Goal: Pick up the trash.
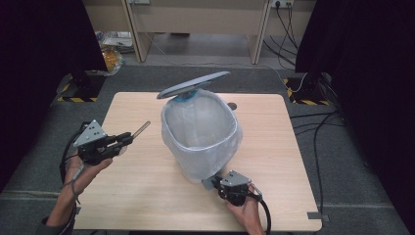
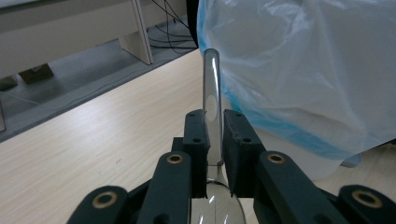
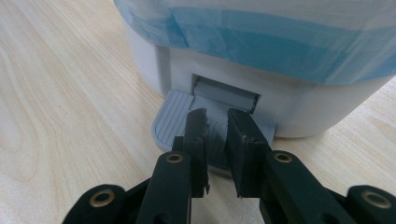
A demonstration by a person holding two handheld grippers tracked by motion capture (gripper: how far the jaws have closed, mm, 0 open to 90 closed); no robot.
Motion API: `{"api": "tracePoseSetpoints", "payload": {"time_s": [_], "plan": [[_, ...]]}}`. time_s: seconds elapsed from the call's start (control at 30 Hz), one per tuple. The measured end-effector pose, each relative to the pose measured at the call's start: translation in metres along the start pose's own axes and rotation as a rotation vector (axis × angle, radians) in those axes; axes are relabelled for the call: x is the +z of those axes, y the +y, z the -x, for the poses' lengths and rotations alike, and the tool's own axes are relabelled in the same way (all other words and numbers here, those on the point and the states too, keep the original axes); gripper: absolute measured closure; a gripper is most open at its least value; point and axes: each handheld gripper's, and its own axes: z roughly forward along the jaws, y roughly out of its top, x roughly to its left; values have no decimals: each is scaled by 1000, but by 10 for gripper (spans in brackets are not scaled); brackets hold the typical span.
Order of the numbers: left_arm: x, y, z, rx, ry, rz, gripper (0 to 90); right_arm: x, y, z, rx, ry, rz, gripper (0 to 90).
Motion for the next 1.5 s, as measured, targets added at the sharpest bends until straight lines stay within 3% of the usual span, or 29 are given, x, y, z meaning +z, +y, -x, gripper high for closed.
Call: {"api": "tracePoseSetpoints", "payload": {"time_s": [0.5,0.57,0.7,0.8,0.9,1.07,1.5], "plan": [[-16,24,14,37,-30,72,799,0,0,0,1,-1,-1,781],[-17,29,16,61,-38,94,799,0,0,0,-1,-1,1,782],[-18,34,21,39,-71,105,799,0,0,0,0,-1,1,781],[-15,41,25,35,-106,122,799,0,0,0,0,-1,1,781],[-13,46,27,48,-105,129,799,0,0,0,0,-1,0,781],[-7,53,29,37,-128,152,799,0,0,0,2,0,0,781],[8,77,51,70,-180,186,799,0,0,0,1,3,2,781]]}}
